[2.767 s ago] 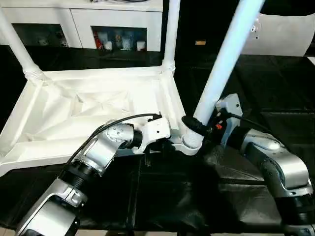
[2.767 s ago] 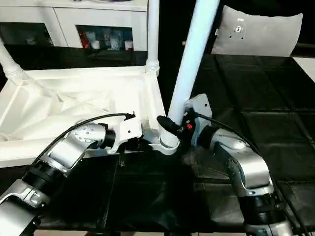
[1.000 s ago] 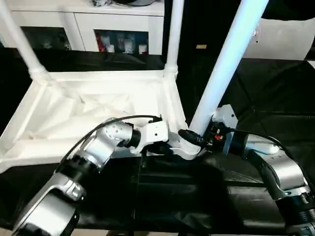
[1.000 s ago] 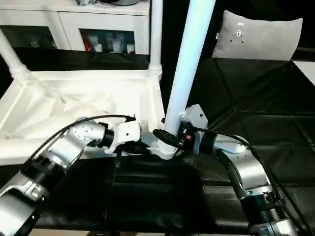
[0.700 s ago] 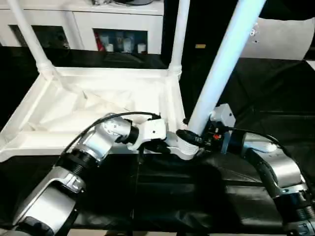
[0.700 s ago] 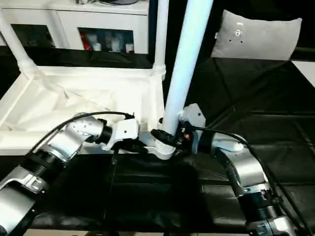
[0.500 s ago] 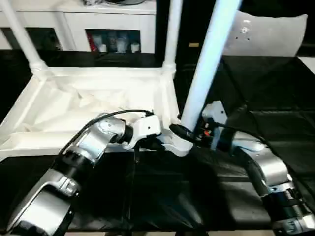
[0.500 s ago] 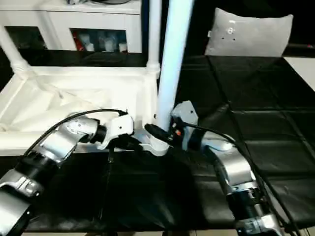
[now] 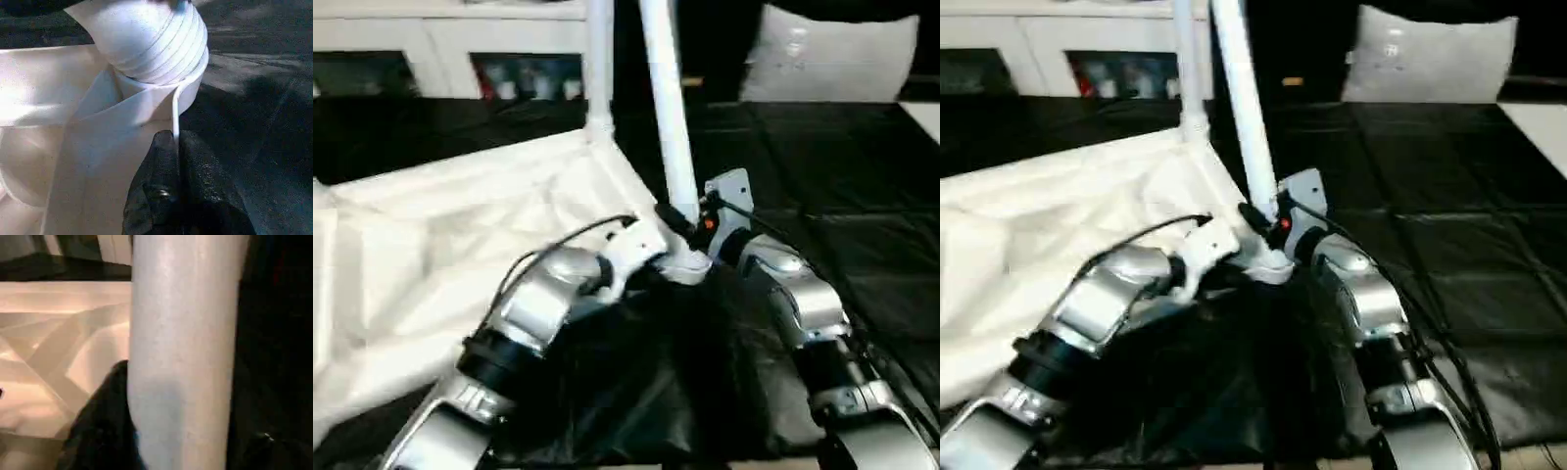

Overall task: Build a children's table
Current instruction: Insert table leg to table base

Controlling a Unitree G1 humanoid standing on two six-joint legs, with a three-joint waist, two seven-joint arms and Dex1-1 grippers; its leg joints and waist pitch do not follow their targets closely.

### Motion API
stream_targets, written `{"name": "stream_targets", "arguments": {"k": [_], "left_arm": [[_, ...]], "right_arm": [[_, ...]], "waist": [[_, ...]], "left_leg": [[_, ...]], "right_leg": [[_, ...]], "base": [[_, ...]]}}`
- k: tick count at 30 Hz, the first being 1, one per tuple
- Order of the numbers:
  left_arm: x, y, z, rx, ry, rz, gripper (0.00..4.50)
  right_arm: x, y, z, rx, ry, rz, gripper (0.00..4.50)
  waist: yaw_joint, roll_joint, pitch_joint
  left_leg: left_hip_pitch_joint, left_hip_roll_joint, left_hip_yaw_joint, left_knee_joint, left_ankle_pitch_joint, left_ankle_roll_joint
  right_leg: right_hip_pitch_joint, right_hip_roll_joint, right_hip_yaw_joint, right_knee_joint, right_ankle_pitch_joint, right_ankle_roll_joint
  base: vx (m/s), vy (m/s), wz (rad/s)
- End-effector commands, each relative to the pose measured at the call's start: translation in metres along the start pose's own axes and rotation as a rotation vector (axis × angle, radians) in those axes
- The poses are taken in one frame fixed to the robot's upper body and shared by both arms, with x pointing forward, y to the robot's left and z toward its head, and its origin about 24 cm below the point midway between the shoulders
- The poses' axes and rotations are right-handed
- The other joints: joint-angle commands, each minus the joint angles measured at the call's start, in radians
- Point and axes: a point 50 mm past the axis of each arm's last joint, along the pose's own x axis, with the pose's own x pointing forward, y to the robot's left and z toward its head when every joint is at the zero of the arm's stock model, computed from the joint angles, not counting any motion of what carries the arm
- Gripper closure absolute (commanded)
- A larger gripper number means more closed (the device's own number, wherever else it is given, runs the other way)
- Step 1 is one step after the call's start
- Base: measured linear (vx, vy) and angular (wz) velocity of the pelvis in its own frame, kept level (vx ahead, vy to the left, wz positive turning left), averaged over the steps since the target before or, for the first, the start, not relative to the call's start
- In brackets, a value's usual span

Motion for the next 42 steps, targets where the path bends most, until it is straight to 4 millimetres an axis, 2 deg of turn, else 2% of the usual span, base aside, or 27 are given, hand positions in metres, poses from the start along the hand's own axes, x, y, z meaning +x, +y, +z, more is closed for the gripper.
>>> {"name": "stream_targets", "arguments": {"k": [1,2,3,6,7,8,10,11,13,14,15,17,19,22,23,24,26,29,32,33,35,36,37,39,40,42], "left_arm": [[-0.001,0.002,0.001,0.018,0.013,0.021,4.50],[-0.003,0.007,-0.001,0.031,0.020,0.055,4.50],[-0.005,0.012,-0.002,0.041,0.022,0.077,4.50],[-0.007,0.014,-0.004,0.048,0.028,0.091,4.50],[-0.013,0.017,-0.004,0.093,0.001,0.075,4.50],[-0.013,0.017,-0.004,0.093,0.001,0.075,4.50],[-0.016,0.016,-0.004,0.115,-0.012,0.050,4.50],[-0.019,0.015,-0.004,0.173,-0.047,0.008,4.50],[-0.023,0.015,-0.004,0.208,-0.077,-0.014,4.50],[-0.024,0.016,-0.005,0.224,-0.086,-0.016,4.50],[-0.025,0.017,-0.005,0.230,-0.088,-0.016,4.50],[-0.026,0.015,-0.008,0.253,-0.090,-0.051,4.50],[-0.029,0.013,-0.008,0.213,-0.116,-0.097,4.06],[-0.033,0.014,-0.004,0.176,-0.167,-0.123,3.83],[-0.033,0.014,-0.004,0.176,-0.167,-0.123,3.83],[-0.037,0.015,0.001,0.180,-0.207,-0.141,3.60],[-0.039,0.014,0.004,0.182,-0.227,-0.153,3.53],[-0.045,0.020,0.018,0.138,-0.329,-0.128,3.27],[-0.048,0.037,0.032,0.065,-0.383,-0.002,3.11],[-0.049,0.047,0.039,0.038,-0.408,0.070,3.06],[-0.052,0.062,0.049,-0.011,-0.440,0.190,3.03],[-0.054,0.071,0.056,-0.044,-0.457,0.266,3.03],[-0.057,0.079,0.064,-0.072,-0.475,0.329,3.01],[-0.059,0.084,0.074,-0.084,-0.499,0.372,3.01],[-0.060,0.084,0.087,-0.085,-0.532,0.364,3.01],[-0.057,0.072,0.106,-0.045,-0.573,0.274,3.01]], "right_arm": [[-0.015,-0.017,-0.039,0.040,0.167,-0.116,2.61],[-0.016,-0.015,-0.039,0.039,0.158,-0.106,2.61],[-0.017,-0.014,-0.040,0.041,0.151,-0.099,2.61],[-0.018,-0.013,-0.039,0.045,0.135,-0.094,2.61],[-0.023,-0.015,-0.034,0.080,0.061,-0.093,2.61],[-0.023,-0.015,-0.034,0.080,0.061,-0.093,2.61],[-0.026,-0.017,-0.029,0.101,0.012,-0.091,2.61],[-0.031,-0.019,-0.019,0.141,-0.074,-0.073,2.62],[-0.039,-0.022,-0.008,0.170,-0.165,-0.040,2.62],[-0.044,-0.024,-0.003,0.173,-0.203,-0.024,2.62],[-0.046,-0.025,-0.001,0.172,-0.218,-0.016,2.62],[-0.051,-0.025,0.003,0.179,-0.253,0.013,2.62],[-0.056,-0.025,0.009,0.185,-0.284,0.053,2.62],[-0.061,-0.024,0.014,0.181,-0.298,0.092,2.62],[-0.061,-0.024,0.014,0.181,-0.298,0.092,2.62],[-0.063,-0.024,0.014,0.170,-0.288,0.107,2.62],[-0.064,-0.024,0.015,0.168,-0.286,0.109,2.62],[-0.064,-0.020,0.017,0.166,-0.276,0.127,2.62],[-0.062,-0.012,0.019,0.152,-0.268,0.168,2.62],[-0.061,-0.009,0.020,0.147,-0.263,0.179,2.62],[-0.059,-0.005,0.020,0.135,-0.252,0.192,2.62],[-0.058,-0.004,0.020,0.128,-0.245,0.201,2.62],[-0.057,-0.002,0.020,0.120,-0.235,0.205,2.62],[-0.056,0.000,0.019,0.107,-0.221,0.214,2.62],[-0.055,0.002,0.018,0.091,-0.204,0.217,2.62],[-0.054,0.004,0.016,0.080,-0.179,0.219,2.62]], "waist": [[0.003,0.005,-0.059],[0.008,0.005,-0.063],[0.011,0.009,-0.062],[0.013,0.007,-0.061],[0.013,0.006,-0.062],[0.016,0.008,-0.063],[0.016,0.007,-0.064],[0.015,0.006,-0.067],[0.019,0.011,-0.070],[0.021,0.009,-0.074],[0.023,0.011,-0.075],[0.029,0.015,-0.077],[0.032,0.015,-0.078],[0.032,0.011,-0.078],[0.032,0.009,-0.078],[0.032,0.007,-0.075],[0.033,0.008,-0.072],[0.033,0.008,-0.070],[0.036,0.009,-0.071],[0.036,0.007,-0.068],[0.038,0.007,-0.070],[0.038,0.002,-0.069],[0.038,0.003,-0.068],[0.038,0.000,-0.074],[0.039,0.000,-0.075],[0.043,-0.001,-0.080]], "left_leg": [[0.006,0.062,-0.019,-0.064,-0.136,0.058],[0.007,0.062,-0.017,-0.061,-0.105,0.077],[0.008,0.063,-0.018,-0.062,-0.108,0.081],[0.009,0.064,-0.018,-0.064,-0.137,0.073],[0.010,0.065,-0.018,-0.064,-0.146,0.069],[0.011,0.066,-0.019,-0.064,-0.149,0.068],[0.010,0.066,-0.019,-0.064,-0.138,0.069],[0.009,0.066,-0.018,-0.061,-0.121,0.073],[0.011,0.067,-0.017,-0.058,-0.108,0.091],[0.009,0.067,-0.018,-0.054,-0.077,0.104],[0.009,0.067,-0.017,-0.052,-0.050,0.116],[0.011,0.068,-0.016,-0.046,-0.012,0.127],[0.007,0.065,-0.015,-0.042,0.009,0.131],[0.001,0.063,-0.015,-0.040,0.004,0.138],[0.000,0.064,-0.016,-0.040,-0.013,0.135],[0.000,0.065,-0.015,-0.042,-0.043,0.127],[0.004,0.065,-0.013,-0.043,-0.078,0.109],[0.005,0.065,-0.011,-0.046,-0.121,0.079],[0.005,0.065,-0.013,-0.045,-0.134,0.060],[0.001,0.064,-0.015,-0.046,-0.149,0.053],[0.005,0.061,-0.015,-0.043,-0.161,0.044],[0.000,0.061,-0.017,-0.044,-0.153,0.045],[0.000,0.060,-0.016,-0.043,-0.157,0.045],[-0.003,0.057,-0.018,-0.038,-0.123,0.053],[-0.005,0.057,-0.019,-0.037,-0.111,0.056],[-0.007,0.058,-0.018,-0.031,-0.040,0.085]], "right_leg": [[0.047,-0.063,0.036,-0.054,-0.044,-0.259],[0.051,-0.064,0.034,-0.049,0.006,-0.271],[0.051,-0.066,0.033,-0.050,0.001,-0.274],[0.051,-0.066,0.032,-0.054,-0.045,-0.269],[0.051,-0.067,0.032,-0.056,-0.062,-0.265],[0.051,-0.067,0.032,-0.056,-0.073,-0.259],[0.052,-0.065,0.031,-0.052,-0.048,-0.258],[0.053,-0.065,0.031,-0.048,-0.020,-0.263],[0.053,-0.067,0.031,-0.043,0.023,-0.270],[0.057,-0.066,0.029,-0.036,0.076,-0.277],[0.055,-0.064,0.026,-0.031,0.117,-0.286],[0.054,-0.063,0.023,-0.025,0.151,-0.295],[0.055,-0.063,0.022,-0.021,0.169,-0.304],[0.058,-0.066,0.019,-0.018,0.153,-0.309],[0.058,-0.069,0.020,-0.020,0.126,-0.312],[0.057,-0.071,0.019,-0.025,0.073,-0.312],[0.052,-0.070,0.021,-0.031,0.001,-0.299],[0.050,-0.067,0.021,-0.039,-0.081,-0.278],[0.048,-0.066,0.019,-0.040,-0.115,-0.264],[0.048,-0.066,0.019,-0.041,-0.139,-0.255],[0.047,-0.066,0.018,-0.044,-0.161,-0.241],[0.051,-0.067,0.017,-0.043,-0.161,-0.234],[0.048,-0.065,0.017,-0.044,-0.168,-0.231],[0.052,-0.065,0.016,-0.039,-0.127,-0.230],[0.054,-0.066,0.016,-0.037,-0.112,-0.232],[0.055,-0.067,0.015,-0.025,-0.012,-0.257]], "base": [[0.000,0.000,0.00],[0.000,0.000,0.00],[0.000,0.000,0.00],[0.000,0.000,0.00],[0.000,0.000,0.00],[0.000,0.000,0.00],[0.000,0.000,0.00],[0.000,0.000,0.00],[0.000,0.000,0.00],[0.000,0.000,0.00],[0.000,0.000,0.00],[0.000,0.000,0.00],[0.000,0.000,0.00],[0.000,0.000,0.00],[0.000,0.000,0.00],[0.000,0.000,0.00],[0.000,0.000,0.00],[0.000,0.000,0.00],[0.000,0.000,0.00],[0.000,0.000,0.00],[0.000,0.000,0.00],[0.000,0.000,0.00],[0.000,0.000,0.00],[0.000,0.000,0.00],[0.000,0.000,0.00],[0.000,0.000,0.00]]}}
